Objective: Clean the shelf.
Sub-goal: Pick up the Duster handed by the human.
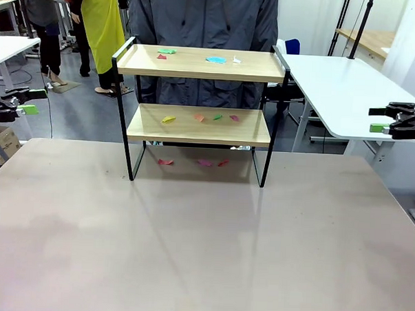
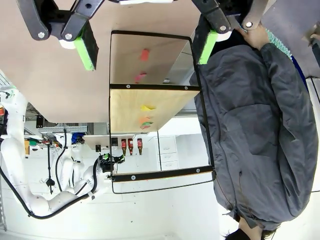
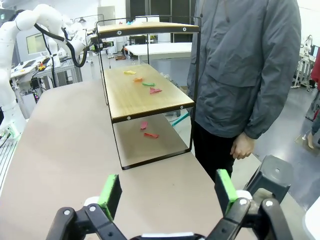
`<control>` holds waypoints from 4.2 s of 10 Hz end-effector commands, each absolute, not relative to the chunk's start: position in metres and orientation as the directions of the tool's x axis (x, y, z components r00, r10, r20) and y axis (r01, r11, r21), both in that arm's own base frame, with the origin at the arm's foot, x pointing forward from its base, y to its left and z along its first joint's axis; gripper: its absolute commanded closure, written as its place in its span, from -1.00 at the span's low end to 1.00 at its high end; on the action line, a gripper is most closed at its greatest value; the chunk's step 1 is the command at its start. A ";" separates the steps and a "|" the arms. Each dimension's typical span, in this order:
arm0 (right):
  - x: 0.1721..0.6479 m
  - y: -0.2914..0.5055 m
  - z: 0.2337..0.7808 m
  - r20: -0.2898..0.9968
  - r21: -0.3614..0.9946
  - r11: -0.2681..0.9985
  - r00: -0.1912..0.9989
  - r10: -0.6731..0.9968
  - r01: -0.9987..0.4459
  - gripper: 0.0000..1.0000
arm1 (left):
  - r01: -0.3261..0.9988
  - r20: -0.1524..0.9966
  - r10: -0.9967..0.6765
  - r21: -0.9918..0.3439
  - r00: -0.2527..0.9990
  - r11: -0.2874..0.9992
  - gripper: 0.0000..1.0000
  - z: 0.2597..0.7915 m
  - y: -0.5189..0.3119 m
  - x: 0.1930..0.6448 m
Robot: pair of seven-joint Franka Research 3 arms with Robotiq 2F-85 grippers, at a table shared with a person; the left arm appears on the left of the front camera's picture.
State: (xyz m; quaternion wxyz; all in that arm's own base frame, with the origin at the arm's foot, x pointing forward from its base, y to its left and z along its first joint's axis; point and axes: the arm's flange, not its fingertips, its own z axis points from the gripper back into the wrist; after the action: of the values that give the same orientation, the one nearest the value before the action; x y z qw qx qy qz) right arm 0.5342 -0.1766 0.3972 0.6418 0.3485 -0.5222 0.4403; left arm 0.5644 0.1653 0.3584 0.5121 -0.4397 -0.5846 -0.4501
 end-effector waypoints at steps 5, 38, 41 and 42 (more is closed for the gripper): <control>0.535 -0.175 0.399 0.977 -0.017 0.368 0.062 0.203 -0.930 -1.00 | 0.975 0.994 0.050 0.082 -0.095 0.208 -1.00 0.361 0.165 0.564; 0.535 -0.175 0.399 0.977 -0.017 0.368 0.062 0.203 -0.930 -1.00 | 0.606 0.723 -0.391 -0.048 0.569 0.794 -1.00 0.581 0.048 0.472; 0.535 -0.175 0.399 0.977 -0.017 0.368 0.062 0.203 -0.930 -1.00 | 0.528 0.654 -0.400 0.000 0.642 0.849 -1.00 0.571 0.017 0.462; 0.535 -0.175 0.399 0.977 -0.017 0.368 0.062 0.203 -0.930 -1.00 | 0.586 0.699 -0.436 0.031 0.566 0.810 -1.00 0.583 0.033 0.469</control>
State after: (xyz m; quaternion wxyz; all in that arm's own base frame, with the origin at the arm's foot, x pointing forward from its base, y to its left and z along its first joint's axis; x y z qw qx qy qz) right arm 0.5343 -0.1773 0.3971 0.6420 0.3482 -0.5225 0.4401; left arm 0.4678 0.0197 0.5730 0.8903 -0.0961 -0.3448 -0.2815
